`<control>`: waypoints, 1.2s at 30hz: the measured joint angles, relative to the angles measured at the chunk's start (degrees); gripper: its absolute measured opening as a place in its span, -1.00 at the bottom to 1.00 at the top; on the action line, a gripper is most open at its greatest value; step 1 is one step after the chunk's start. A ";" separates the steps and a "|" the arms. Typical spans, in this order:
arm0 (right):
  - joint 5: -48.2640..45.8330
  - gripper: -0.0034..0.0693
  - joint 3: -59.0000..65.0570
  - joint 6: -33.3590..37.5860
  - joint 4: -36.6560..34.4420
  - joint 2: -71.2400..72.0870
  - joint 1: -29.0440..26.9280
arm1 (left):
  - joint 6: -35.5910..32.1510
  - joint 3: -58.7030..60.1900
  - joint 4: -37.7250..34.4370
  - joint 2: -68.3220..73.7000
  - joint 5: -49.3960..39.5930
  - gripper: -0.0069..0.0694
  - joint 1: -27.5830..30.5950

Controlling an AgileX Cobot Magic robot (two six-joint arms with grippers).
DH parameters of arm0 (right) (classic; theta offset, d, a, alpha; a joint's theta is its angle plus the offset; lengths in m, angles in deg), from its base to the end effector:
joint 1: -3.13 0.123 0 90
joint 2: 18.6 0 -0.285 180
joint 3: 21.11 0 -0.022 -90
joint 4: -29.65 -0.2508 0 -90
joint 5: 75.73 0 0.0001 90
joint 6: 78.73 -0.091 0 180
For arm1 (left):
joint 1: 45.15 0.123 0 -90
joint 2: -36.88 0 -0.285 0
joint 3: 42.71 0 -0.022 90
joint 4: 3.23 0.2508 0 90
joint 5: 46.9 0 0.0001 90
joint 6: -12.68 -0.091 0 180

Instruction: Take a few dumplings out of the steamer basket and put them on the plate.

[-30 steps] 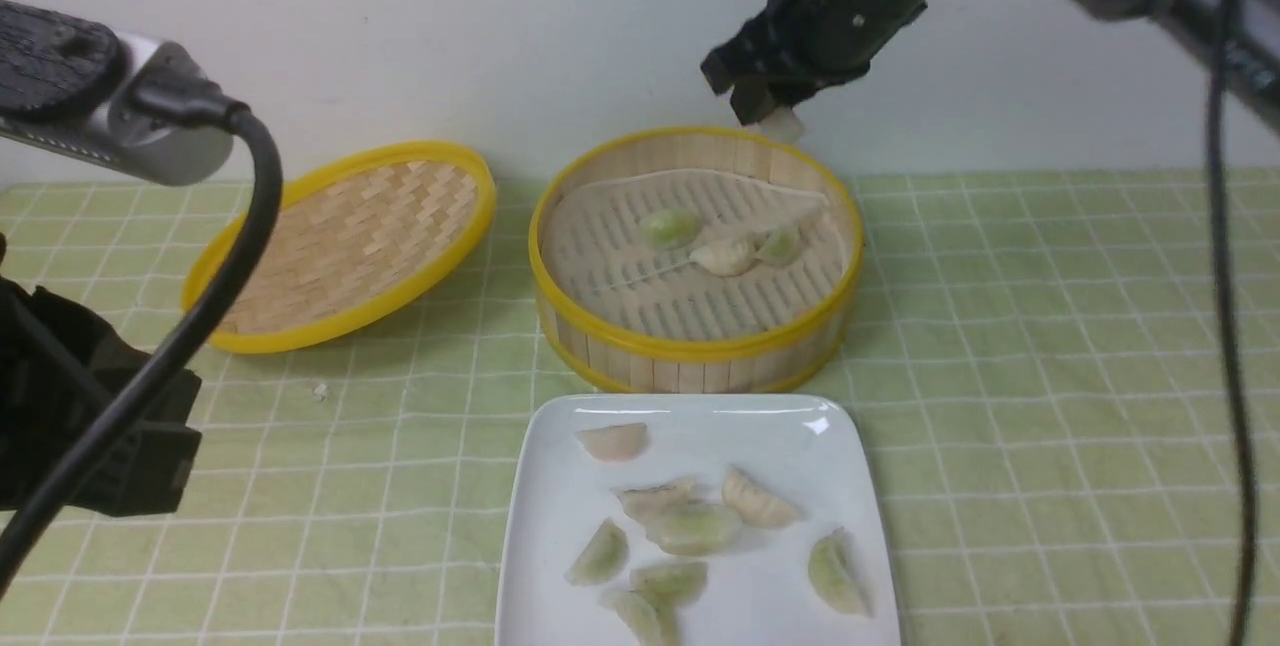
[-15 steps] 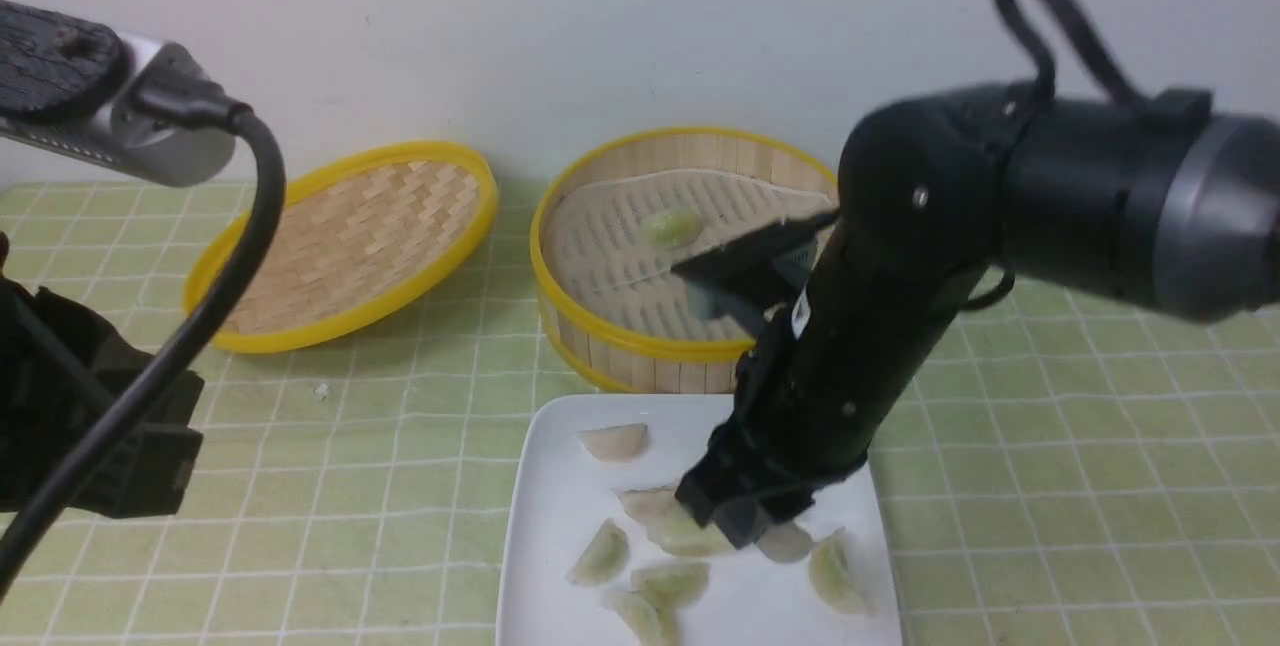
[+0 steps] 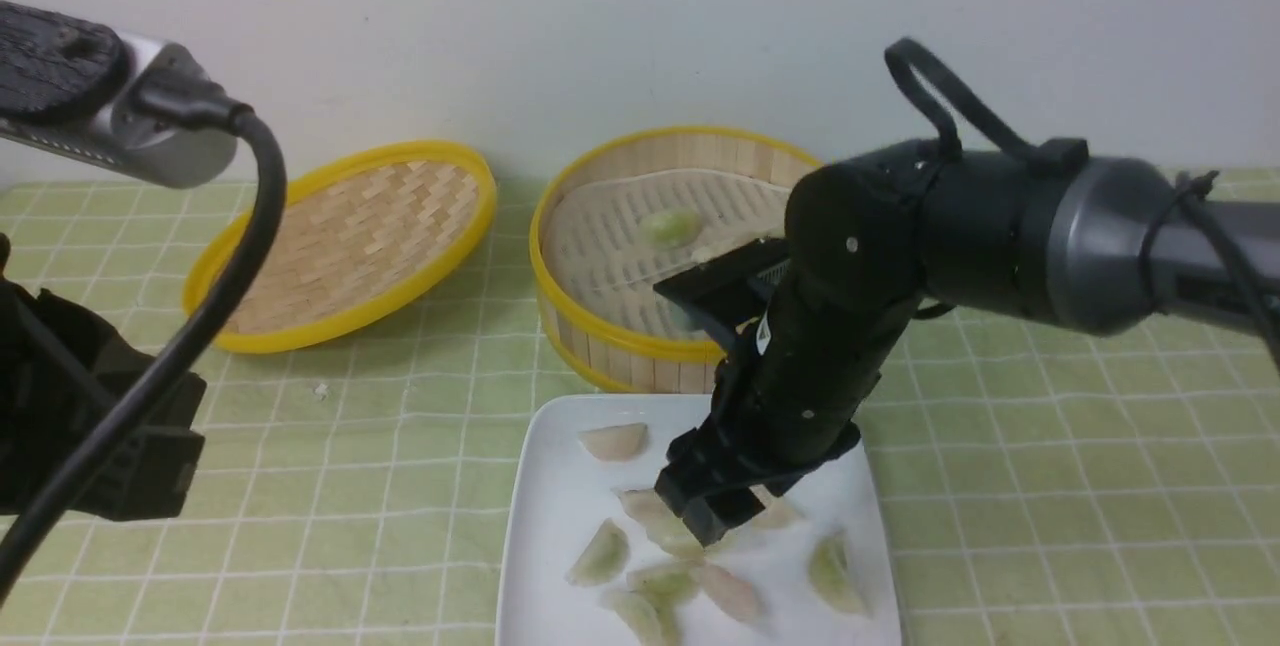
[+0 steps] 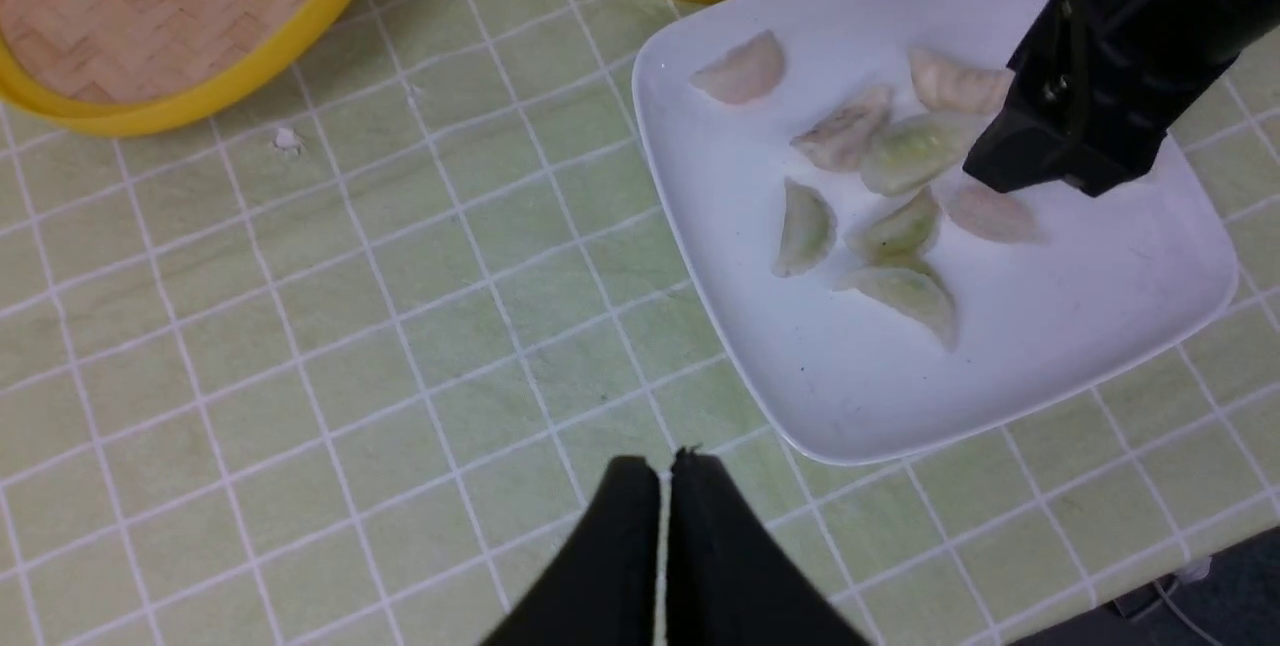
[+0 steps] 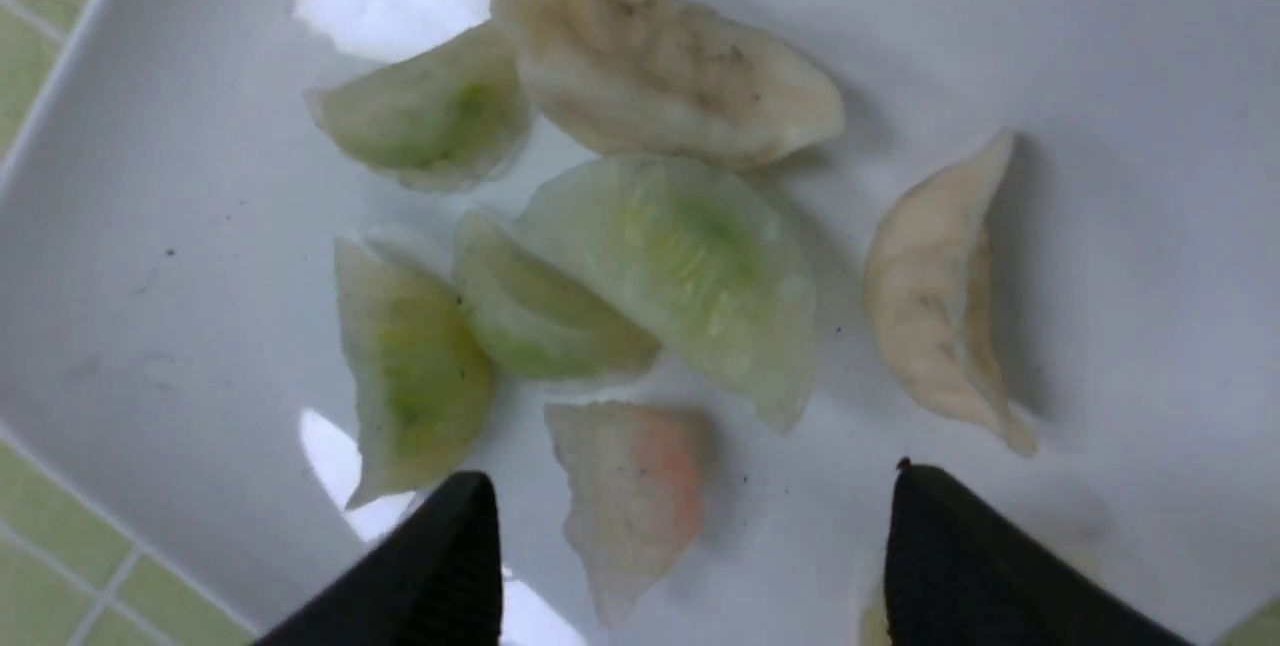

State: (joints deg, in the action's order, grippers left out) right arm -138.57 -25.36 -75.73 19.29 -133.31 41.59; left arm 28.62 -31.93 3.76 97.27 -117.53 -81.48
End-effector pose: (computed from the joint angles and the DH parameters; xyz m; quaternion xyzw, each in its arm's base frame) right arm 0.2828 0.2433 0.2257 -0.3178 0.9427 0.0964 0.0303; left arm 0.1234 -0.0777 0.4016 0.1672 0.9282 -0.0891 0.3201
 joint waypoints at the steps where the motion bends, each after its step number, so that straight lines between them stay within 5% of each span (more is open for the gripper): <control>1: -1.08 0.24 -0.64 -0.07 0.14 0.87 0.00 | 0.00 0.00 0.00 0.00 0.00 -0.83 0.00; 7: -6.37 -0.72 -2.61 -2.40 2.55 18.04 0.00 | 0.00 0.00 0.13 0.00 0.00 -0.83 0.00; 10: -6.95 -0.91 -2.65 -3.00 2.96 30.29 0.00 | 0.00 0.00 0.23 0.00 0.12 -0.83 0.00; 15: -2.08 -0.94 2.24 -3.00 2.96 51.27 0.00 | 0.00 0.00 0.27 0.00 2.11 -0.83 0.00; 23: 21.60 -0.95 30.84 -6.76 7.36 89.40 0.00 | 0.00 0.00 0.21 0.00 7.21 -0.83 0.00; 30: 31.32 -0.94 45.83 -16.06 14.70 106.92 0.00 | 0.00 0.00 0.21 0.00 8.17 -0.83 0.00; 36: 32.87 -0.94 47.99 -20.65 17.27 108.04 0.00 | 0.00 0.81 0.07 -1.69 10.56 -0.83 -0.06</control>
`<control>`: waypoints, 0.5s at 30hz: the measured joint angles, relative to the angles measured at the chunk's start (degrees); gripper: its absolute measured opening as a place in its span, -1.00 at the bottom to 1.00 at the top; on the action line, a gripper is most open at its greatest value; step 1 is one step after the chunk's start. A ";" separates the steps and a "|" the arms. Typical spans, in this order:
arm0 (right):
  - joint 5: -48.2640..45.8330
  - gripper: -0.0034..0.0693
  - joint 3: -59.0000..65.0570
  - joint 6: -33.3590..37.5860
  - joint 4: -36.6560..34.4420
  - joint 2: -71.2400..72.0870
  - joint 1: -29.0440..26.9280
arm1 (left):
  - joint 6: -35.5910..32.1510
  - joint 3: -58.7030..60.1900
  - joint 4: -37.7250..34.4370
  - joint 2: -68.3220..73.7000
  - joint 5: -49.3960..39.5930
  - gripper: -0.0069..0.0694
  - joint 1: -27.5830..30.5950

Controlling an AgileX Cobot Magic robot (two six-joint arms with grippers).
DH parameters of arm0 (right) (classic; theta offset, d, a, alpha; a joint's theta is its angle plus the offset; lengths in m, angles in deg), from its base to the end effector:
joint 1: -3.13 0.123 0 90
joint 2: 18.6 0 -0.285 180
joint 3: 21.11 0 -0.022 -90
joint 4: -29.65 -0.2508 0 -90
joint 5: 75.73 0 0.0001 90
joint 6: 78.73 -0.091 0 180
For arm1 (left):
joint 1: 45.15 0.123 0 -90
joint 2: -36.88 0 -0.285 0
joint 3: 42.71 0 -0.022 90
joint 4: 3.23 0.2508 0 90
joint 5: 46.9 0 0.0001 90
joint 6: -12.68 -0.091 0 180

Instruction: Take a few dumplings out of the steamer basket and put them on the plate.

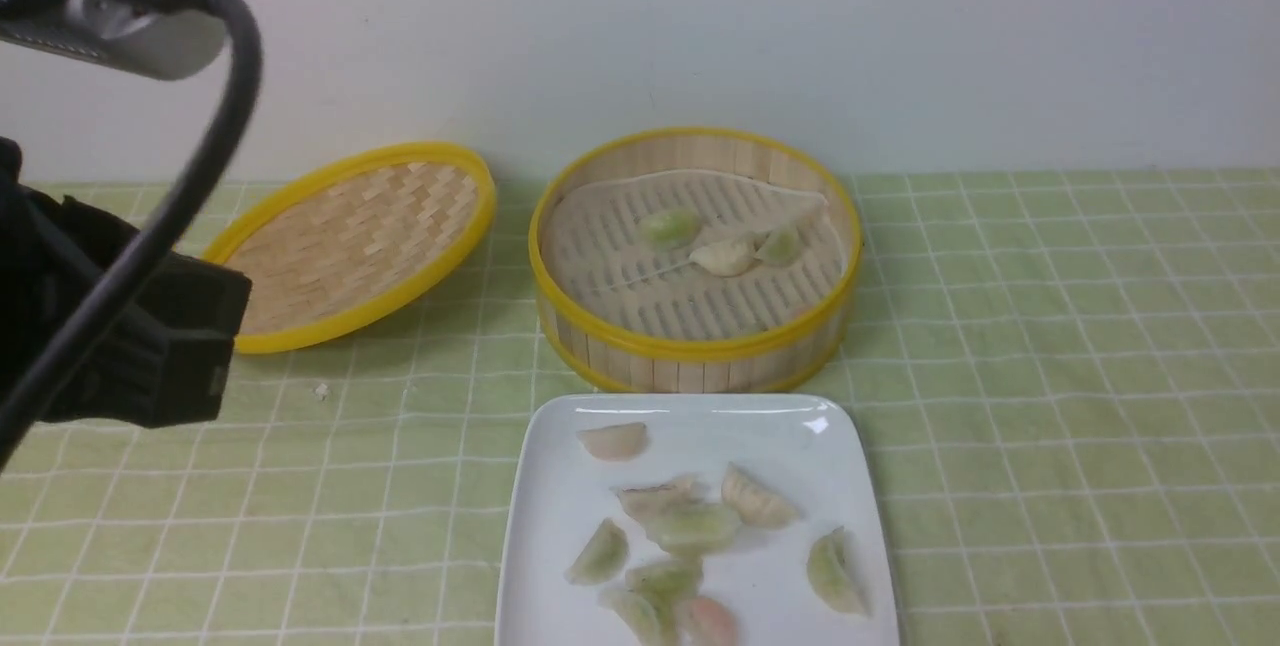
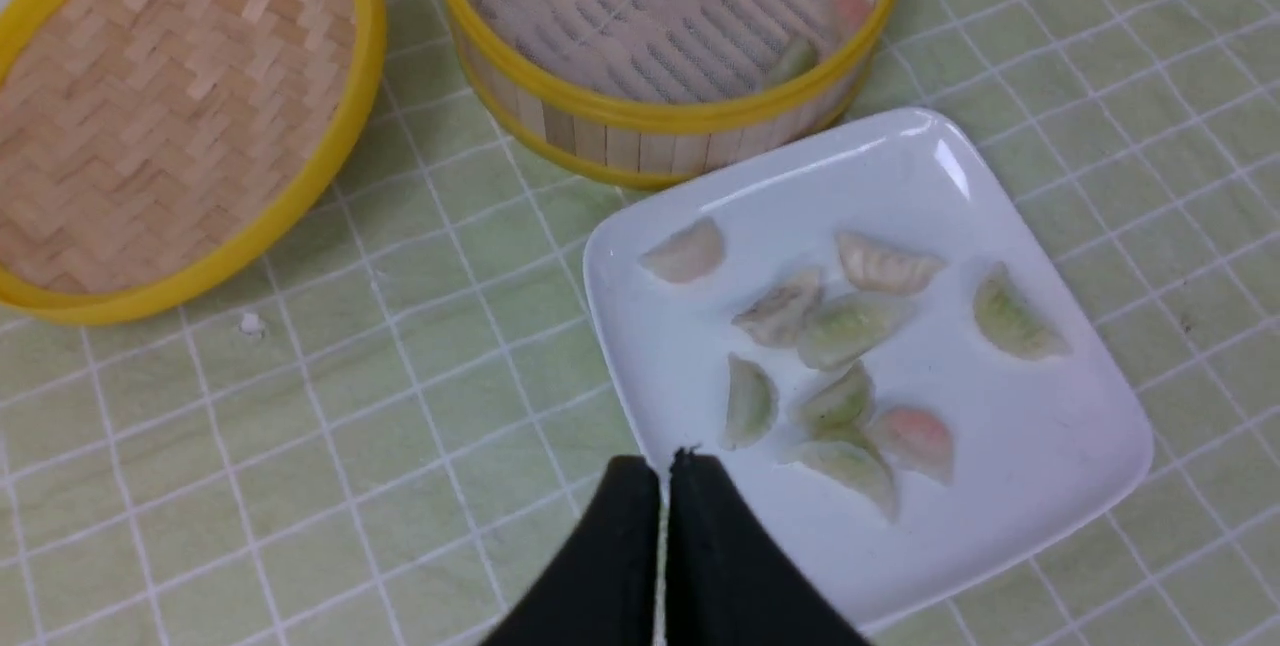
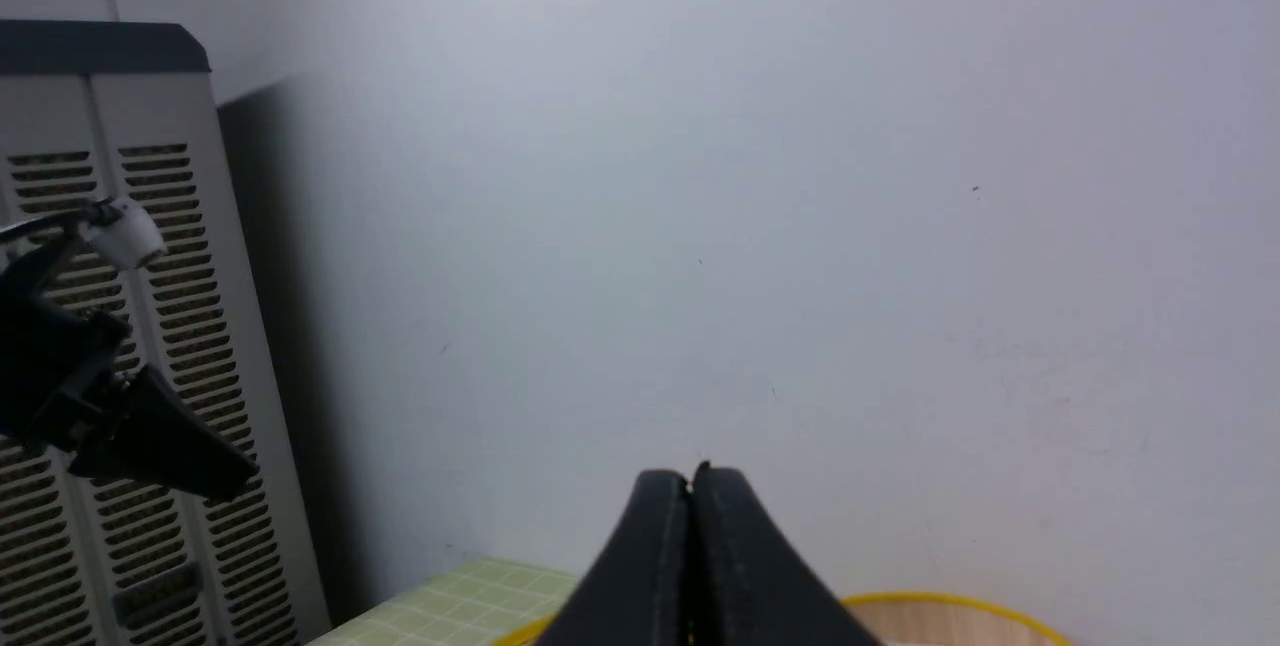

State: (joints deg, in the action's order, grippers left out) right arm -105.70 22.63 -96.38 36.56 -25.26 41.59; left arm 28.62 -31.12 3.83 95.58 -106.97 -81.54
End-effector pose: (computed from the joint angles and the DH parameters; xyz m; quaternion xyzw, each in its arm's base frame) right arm -0.0078 -0.0132 0.3483 -0.1268 0.6316 0.3063 0.7009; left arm 0.1263 -0.0810 0.4134 0.1662 0.8905 -0.1297 0.4031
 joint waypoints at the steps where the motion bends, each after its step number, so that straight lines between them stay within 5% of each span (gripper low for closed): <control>1: 0.20 -0.94 0.05 -0.23 0.13 0.00 0.00 | 0.00 0.80 0.00 -0.96 1.04 -0.83 0.00; 15: 0.24 -0.94 0.14 -0.36 0.13 0.00 0.00 | 0.48 27.17 -0.28 -31.59 26.62 -0.83 0.00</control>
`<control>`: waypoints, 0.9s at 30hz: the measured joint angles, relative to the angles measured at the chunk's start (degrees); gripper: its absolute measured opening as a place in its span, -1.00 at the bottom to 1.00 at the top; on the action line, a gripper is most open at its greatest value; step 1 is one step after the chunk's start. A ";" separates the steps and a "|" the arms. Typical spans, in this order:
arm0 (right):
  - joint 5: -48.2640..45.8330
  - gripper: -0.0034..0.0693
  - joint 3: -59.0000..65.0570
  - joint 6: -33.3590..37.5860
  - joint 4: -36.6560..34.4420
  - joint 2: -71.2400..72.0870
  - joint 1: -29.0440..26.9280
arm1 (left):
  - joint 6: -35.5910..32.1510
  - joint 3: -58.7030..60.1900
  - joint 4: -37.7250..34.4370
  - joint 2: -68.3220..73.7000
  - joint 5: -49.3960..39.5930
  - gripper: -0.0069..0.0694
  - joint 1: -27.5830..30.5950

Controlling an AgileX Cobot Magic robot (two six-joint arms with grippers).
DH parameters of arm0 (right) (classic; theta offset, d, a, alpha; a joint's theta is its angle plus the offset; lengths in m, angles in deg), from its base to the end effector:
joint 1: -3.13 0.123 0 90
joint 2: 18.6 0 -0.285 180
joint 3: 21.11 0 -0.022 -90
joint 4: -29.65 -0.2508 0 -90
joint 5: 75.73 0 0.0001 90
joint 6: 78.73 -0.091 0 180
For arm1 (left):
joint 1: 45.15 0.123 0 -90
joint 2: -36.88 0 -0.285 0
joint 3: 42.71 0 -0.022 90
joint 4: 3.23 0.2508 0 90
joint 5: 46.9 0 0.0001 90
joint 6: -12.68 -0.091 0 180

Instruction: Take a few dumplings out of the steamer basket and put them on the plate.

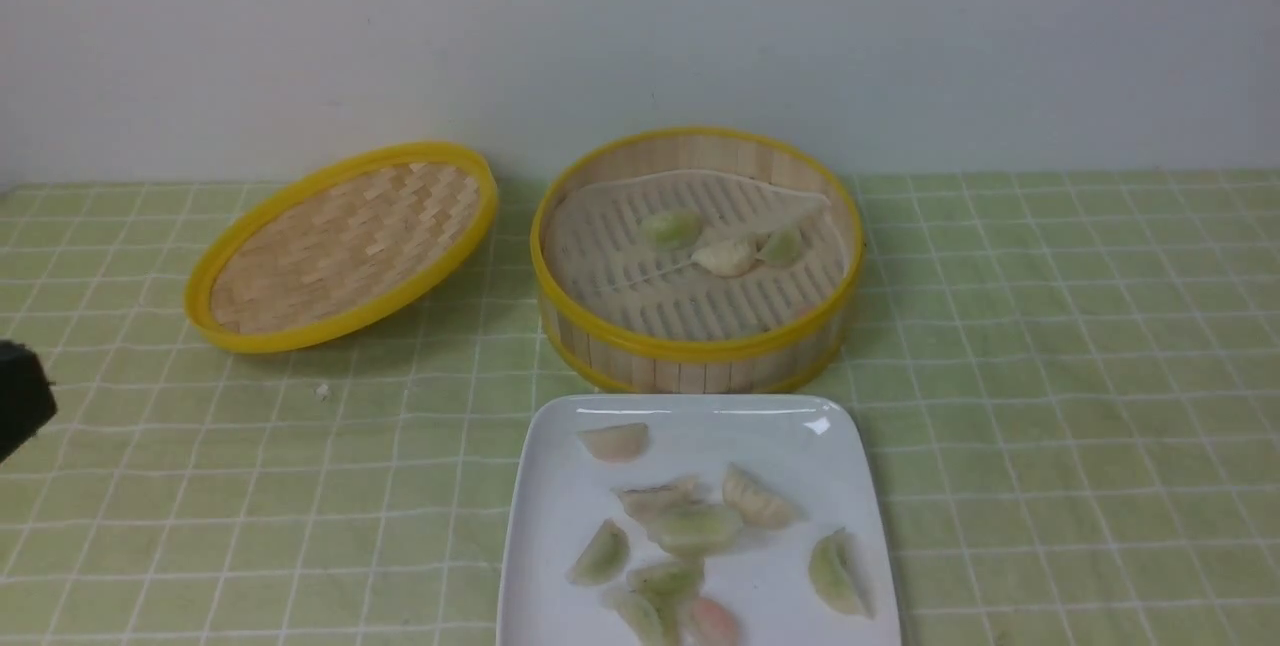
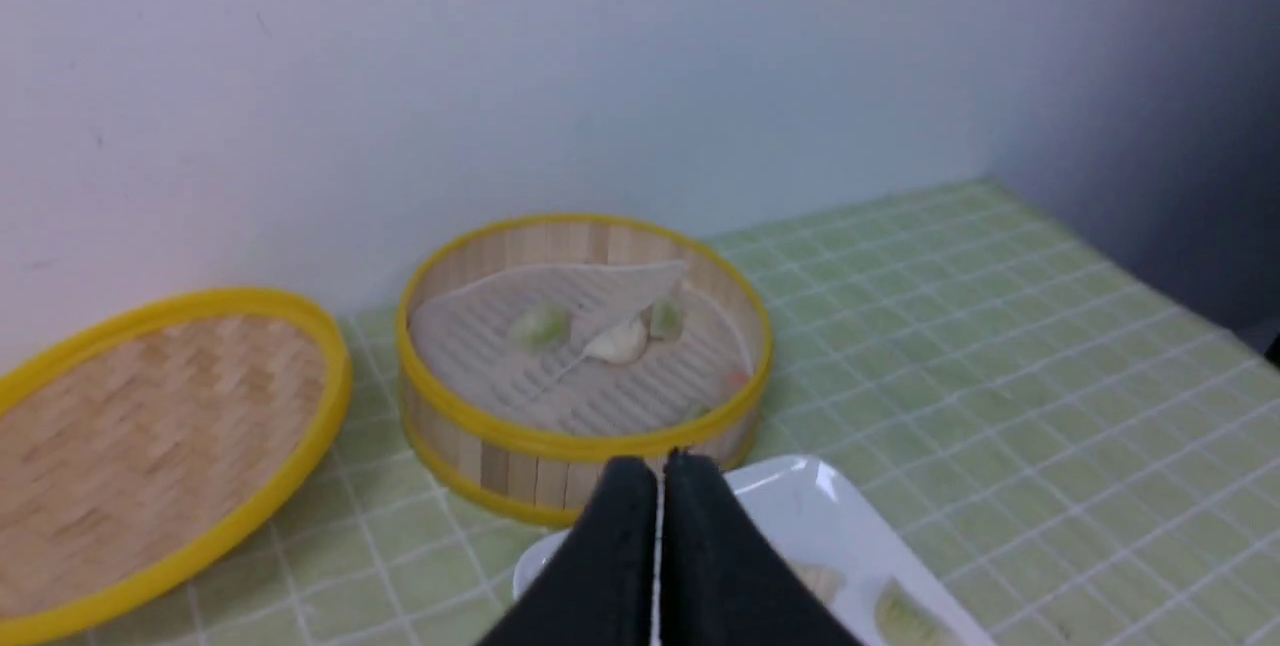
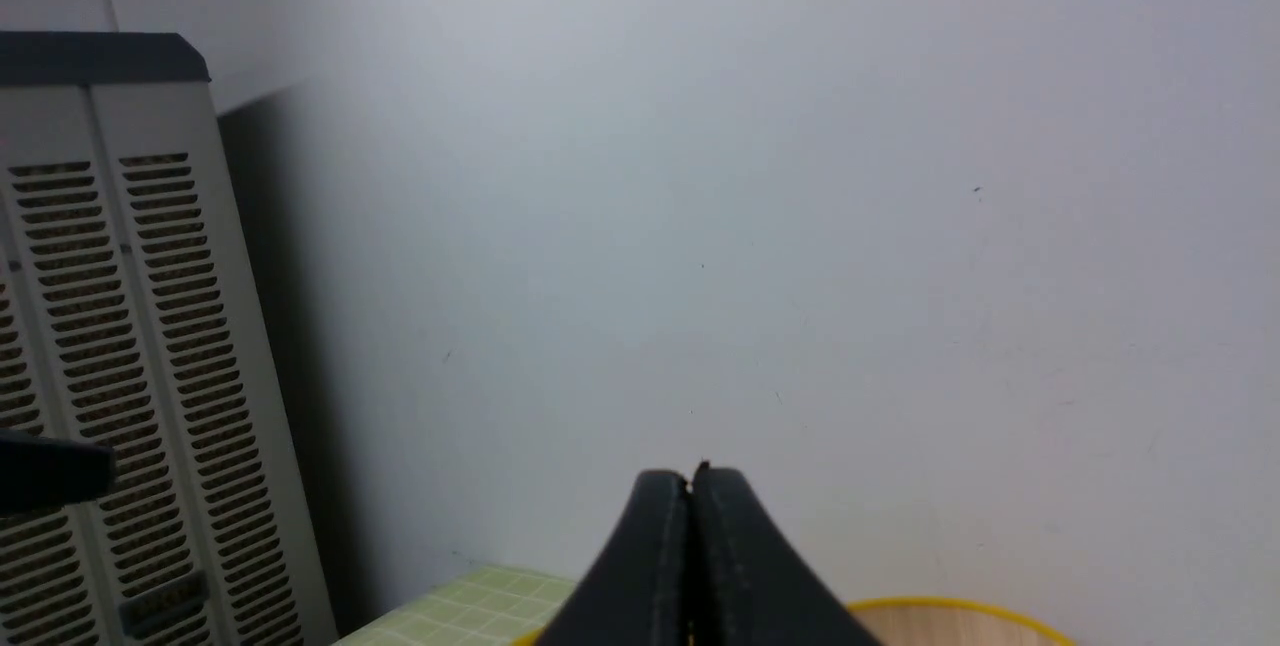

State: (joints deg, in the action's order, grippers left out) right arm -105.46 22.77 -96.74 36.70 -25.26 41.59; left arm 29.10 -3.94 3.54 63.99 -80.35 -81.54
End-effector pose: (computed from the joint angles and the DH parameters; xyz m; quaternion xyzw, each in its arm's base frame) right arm -0.0075 -0.0130 0.3480 -0.1251 0.6312 0.3077 0.7009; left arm 0.0485 -0.0284 0.3609 0.1482 0.7466 -0.2366 0.6039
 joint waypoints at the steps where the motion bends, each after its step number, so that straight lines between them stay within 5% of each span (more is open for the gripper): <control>1: 0.00 -0.94 0.00 0.00 0.00 0.00 0.00 | 0.00 1.46 -0.38 -1.53 1.14 -0.83 0.00; 21: 0.00 -0.94 0.00 -0.05 0.05 0.00 0.00 | -3.10 6.96 1.83 -5.01 -2.41 -0.83 0.55; 27: 0.02 -0.94 0.00 -0.18 0.19 0.00 0.00 | -12.37 11.27 -1.93 -7.11 3.02 -0.83 12.42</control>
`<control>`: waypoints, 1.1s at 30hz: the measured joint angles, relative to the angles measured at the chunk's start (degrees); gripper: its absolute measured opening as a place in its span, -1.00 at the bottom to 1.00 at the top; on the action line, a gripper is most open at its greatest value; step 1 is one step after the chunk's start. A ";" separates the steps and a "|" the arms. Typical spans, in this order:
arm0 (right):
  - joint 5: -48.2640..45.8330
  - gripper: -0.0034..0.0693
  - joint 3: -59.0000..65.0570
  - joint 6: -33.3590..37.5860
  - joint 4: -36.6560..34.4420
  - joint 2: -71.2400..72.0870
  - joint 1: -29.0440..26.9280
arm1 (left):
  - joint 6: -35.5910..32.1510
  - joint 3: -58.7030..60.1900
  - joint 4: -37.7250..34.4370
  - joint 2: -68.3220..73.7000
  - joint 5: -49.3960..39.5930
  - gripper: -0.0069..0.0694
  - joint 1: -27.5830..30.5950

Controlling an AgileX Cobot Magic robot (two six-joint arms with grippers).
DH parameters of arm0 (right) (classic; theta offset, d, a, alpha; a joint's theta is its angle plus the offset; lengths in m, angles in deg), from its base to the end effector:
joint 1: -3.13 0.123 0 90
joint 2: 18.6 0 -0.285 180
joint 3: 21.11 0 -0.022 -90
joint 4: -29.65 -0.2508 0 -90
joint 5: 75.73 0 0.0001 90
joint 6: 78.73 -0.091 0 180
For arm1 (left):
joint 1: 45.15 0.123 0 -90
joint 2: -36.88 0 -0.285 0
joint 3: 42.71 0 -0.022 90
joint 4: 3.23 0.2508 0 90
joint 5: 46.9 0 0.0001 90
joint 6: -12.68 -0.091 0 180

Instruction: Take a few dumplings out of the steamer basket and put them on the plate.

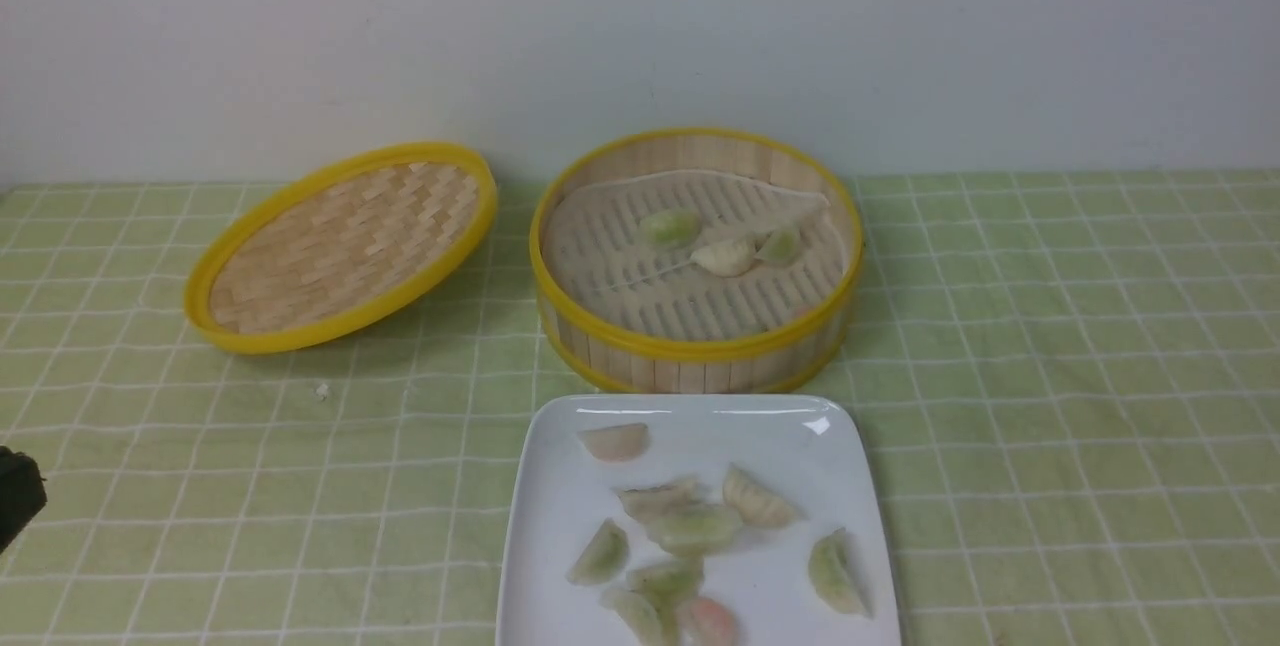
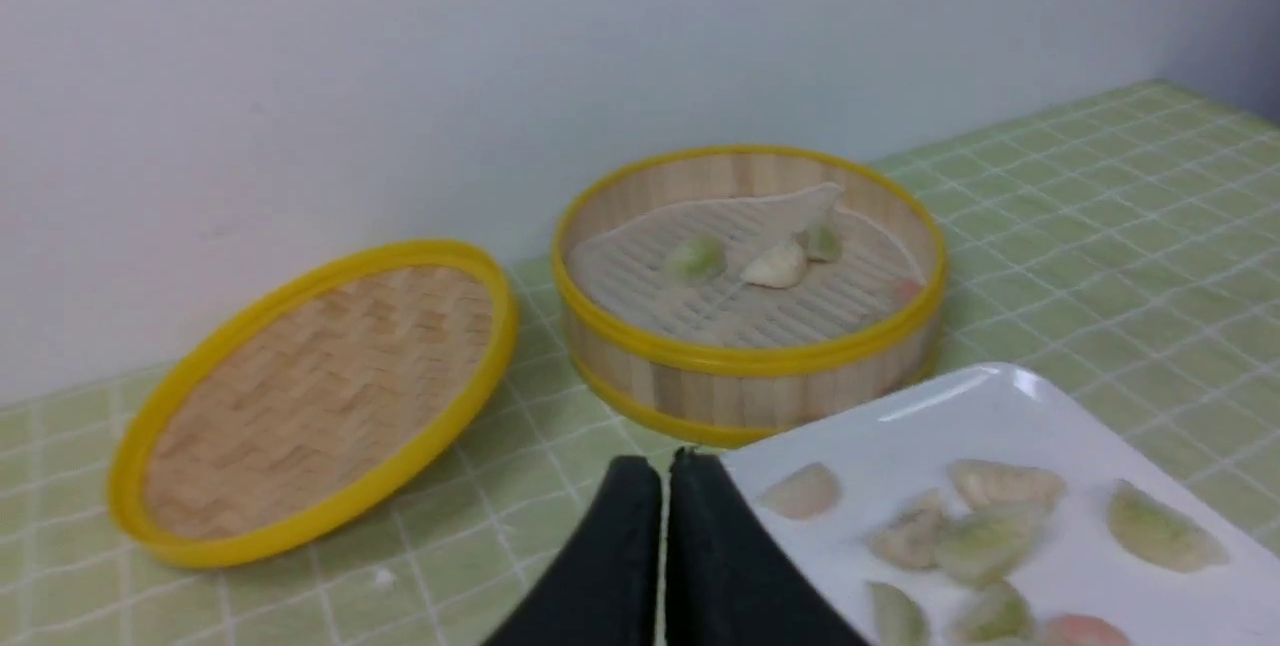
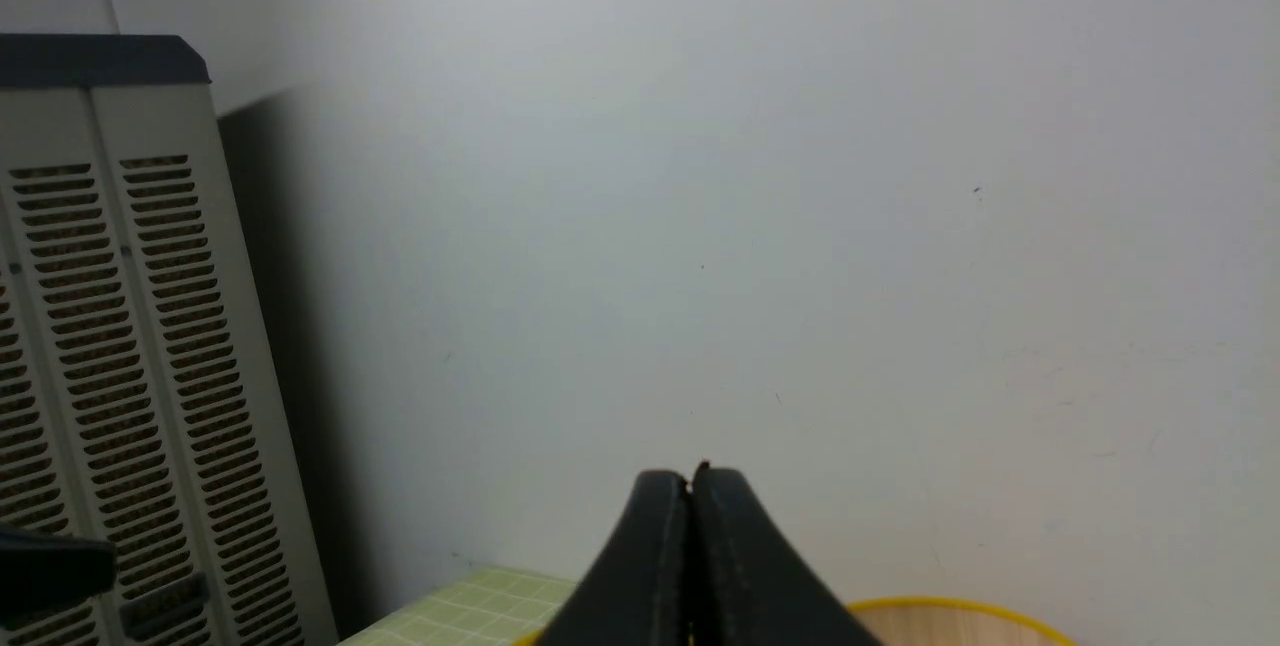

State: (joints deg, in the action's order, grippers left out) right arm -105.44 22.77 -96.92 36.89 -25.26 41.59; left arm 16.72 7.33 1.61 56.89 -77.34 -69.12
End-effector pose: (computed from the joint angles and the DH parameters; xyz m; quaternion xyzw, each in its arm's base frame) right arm -0.0074 -0.0131 0.3480 -0.1244 0.6311 0.3074 0.7012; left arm 0.0471 -0.0167 0.3103 0.1470 0.7540 -0.1161 0.6296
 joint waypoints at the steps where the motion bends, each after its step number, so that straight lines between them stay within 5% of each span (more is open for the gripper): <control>1: 0.00 -0.94 0.00 0.00 0.00 0.00 0.00 | -1.86 2.01 -1.12 -1.02 2.25 -0.83 3.17; 4: 0.00 -0.94 0.00 0.00 0.00 0.00 0.00 | -4.98 9.63 -4.11 -5.18 8.44 -0.83 12.99; 9: 0.00 -0.94 0.00 0.00 0.00 0.00 0.00 | -5.30 21.00 -6.04 -11.48 13.64 -0.83 21.20; 33: 0.05 -0.94 0.07 0.00 0.11 0.00 0.00 | -5.34 28.86 -6.09 -12.80 8.89 -0.83 21.45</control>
State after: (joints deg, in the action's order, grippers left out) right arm -105.39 22.83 -96.92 37.00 -25.26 41.59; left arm 11.38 36.19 -4.48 44.09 -68.45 -47.67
